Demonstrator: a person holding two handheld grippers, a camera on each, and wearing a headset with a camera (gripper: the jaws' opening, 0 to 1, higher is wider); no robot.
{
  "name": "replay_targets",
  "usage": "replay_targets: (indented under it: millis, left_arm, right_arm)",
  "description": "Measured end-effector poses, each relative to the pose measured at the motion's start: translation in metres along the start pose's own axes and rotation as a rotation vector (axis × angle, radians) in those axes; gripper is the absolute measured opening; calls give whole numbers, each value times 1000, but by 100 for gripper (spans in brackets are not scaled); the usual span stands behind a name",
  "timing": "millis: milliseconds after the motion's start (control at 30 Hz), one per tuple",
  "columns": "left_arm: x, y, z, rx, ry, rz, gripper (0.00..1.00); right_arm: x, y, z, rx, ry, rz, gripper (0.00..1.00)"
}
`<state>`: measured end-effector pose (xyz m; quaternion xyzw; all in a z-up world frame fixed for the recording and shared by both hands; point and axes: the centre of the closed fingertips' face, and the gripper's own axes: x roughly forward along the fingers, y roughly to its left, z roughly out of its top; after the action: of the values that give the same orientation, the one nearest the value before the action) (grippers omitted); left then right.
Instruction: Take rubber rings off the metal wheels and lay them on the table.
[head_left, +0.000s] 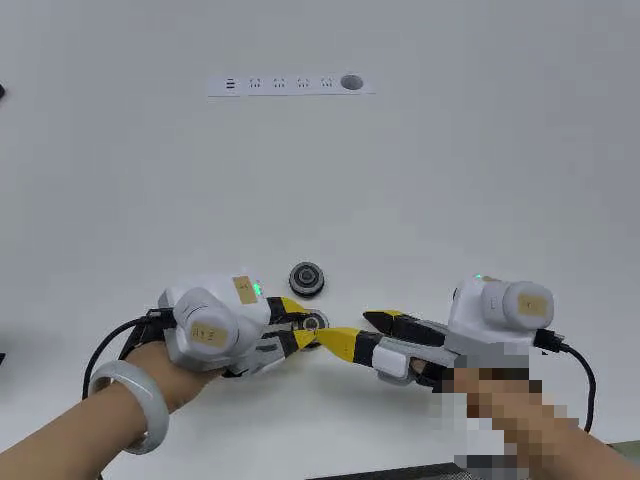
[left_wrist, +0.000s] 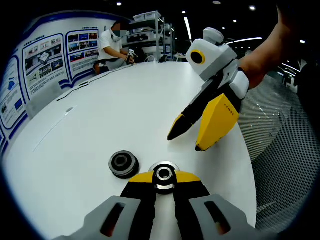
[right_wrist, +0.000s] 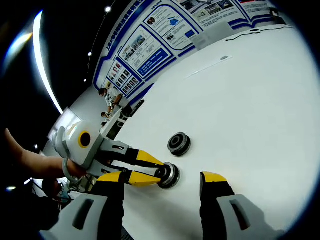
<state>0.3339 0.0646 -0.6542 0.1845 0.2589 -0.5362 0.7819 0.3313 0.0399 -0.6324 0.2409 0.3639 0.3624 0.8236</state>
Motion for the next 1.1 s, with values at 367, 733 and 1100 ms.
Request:
replay_targets:
  millis: [367,733,1100]
  left_arm:
    - [0,0,0,3,-6,-3,12]
    - [-1,0,0,-2,-11,-2,12]
    - [-1,0,0,-7,-18,-2,12]
  right_arm:
    - [12,0,0,87,11,5,53]
    - [22,7,-6,124,39,42,51]
    - [29,8,-8,160,56,60,49]
